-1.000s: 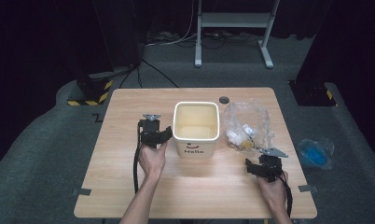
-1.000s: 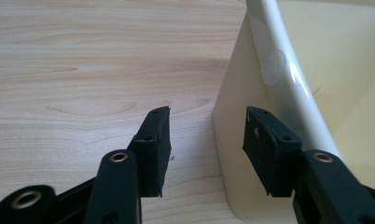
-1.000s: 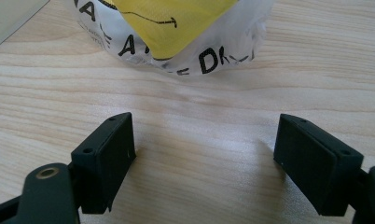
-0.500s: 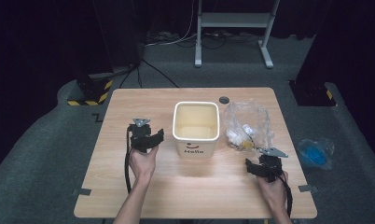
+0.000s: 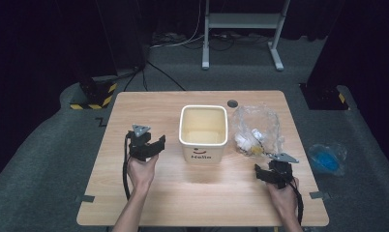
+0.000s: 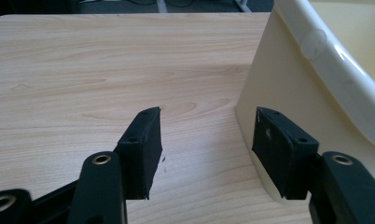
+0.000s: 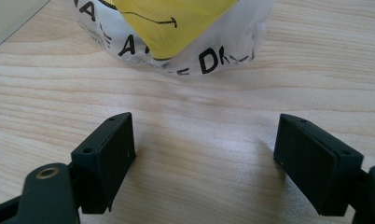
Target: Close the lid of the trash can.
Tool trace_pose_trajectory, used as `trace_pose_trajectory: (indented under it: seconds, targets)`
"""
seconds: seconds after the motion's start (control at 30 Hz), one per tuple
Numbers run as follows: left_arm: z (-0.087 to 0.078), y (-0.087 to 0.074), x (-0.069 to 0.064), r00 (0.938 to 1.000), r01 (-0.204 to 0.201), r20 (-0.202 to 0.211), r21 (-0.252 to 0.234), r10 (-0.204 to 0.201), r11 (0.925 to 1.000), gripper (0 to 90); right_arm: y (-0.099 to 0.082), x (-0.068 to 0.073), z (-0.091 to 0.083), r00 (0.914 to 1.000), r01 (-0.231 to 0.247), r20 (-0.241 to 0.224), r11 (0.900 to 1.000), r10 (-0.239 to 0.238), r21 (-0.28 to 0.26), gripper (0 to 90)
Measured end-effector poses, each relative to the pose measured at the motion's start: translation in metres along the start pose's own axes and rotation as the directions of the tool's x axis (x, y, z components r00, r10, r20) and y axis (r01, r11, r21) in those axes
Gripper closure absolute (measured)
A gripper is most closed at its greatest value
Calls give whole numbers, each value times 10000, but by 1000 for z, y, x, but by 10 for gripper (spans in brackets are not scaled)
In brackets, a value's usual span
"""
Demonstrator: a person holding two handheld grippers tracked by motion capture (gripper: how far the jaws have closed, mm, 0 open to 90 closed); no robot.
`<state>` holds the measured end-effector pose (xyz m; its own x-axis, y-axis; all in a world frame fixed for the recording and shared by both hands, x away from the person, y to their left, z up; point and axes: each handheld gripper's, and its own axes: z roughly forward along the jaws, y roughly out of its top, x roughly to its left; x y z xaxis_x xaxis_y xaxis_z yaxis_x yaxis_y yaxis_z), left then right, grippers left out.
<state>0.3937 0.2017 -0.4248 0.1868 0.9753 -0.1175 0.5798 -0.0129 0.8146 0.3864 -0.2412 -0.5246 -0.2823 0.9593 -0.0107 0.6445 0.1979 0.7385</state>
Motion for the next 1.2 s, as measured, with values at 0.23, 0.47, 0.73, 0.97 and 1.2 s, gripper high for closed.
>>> trace_pose_trajectory:
  seconds: [0.23, 0.47, 0.73, 0.97, 1.2]
  targets:
    - [-1, -15, 12, 9999, 141, -21, 22, -141, 9999, 414, 0, 0, 0, 10000, -1, 0, 10000, 1, 1, 199]
    - [3, -34, 22, 9999, 143, -68, 316, -141, 9994, 411, 0, 0, 0, 10000, -2, -1, 10000, 2, 0, 200]
    - [16, -60, 31, 9995, 158, -270, 913, -134, 9957, 411, 0, 0, 0, 10000, -1, -2, 10000, 1, 1, 201]
    - [32, -82, 39, 9975, 14, -699, 1514, 93, 9885, 412, 0, 0, 0, 10000, 16, -3, 10000, -16, 8, 201]
    - [36, -94, 42, 9921, -505, -1092, 1078, 623, 9929, 384, 0, 0, 0, 10000, 21, -15, 10000, -21, -2, 201]
